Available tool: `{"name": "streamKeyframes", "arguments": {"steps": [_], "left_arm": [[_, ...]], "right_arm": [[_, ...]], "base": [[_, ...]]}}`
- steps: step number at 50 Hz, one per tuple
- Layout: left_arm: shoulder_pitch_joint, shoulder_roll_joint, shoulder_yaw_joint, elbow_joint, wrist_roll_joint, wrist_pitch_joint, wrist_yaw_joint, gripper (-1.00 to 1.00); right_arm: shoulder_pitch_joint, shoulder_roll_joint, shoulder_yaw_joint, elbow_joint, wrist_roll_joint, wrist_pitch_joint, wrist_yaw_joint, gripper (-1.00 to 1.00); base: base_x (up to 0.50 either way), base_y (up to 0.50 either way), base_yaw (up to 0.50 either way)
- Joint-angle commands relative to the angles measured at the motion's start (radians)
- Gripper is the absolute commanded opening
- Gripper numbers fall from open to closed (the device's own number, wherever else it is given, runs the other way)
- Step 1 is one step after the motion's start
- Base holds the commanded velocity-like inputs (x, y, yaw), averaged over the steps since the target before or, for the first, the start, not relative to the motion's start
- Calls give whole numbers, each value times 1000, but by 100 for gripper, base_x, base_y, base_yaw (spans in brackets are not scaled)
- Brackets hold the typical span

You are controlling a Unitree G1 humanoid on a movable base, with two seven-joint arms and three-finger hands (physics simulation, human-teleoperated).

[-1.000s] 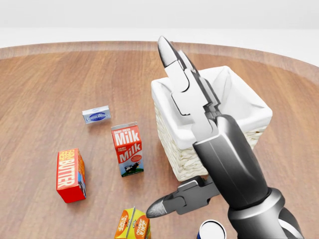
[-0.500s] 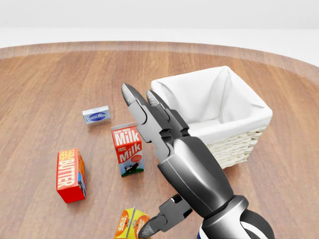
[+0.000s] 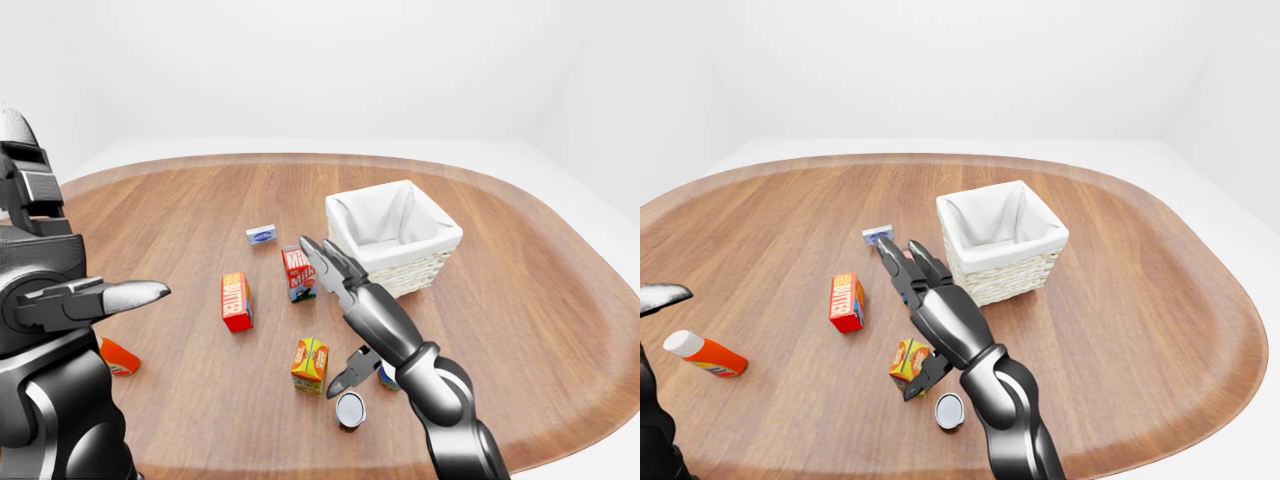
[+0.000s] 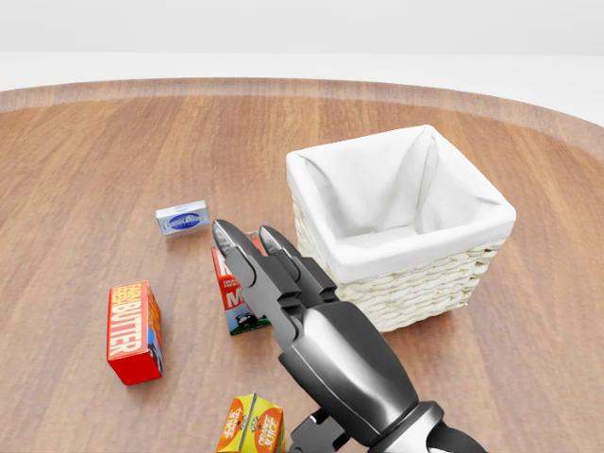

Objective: Pick up the orange juice, and put it in the basket.

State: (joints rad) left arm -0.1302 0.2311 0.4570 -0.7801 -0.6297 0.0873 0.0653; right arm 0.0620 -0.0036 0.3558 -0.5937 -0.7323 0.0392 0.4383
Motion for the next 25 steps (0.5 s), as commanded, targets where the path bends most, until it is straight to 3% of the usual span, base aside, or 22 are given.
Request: {"name": "streamKeyframes", "arguments": {"steps": [1,25], "left_arm": [[-10,-1,-33,58,48,0,-22,100],[-17,-15,-48,94,83,0,-43,100]], "right_arm": [[33,-12,19,25,2,-19,-16,100],[22,-7,16,175,-40,-75,-104,100]], "base": [[0,0,0],[0,0,0]]}}
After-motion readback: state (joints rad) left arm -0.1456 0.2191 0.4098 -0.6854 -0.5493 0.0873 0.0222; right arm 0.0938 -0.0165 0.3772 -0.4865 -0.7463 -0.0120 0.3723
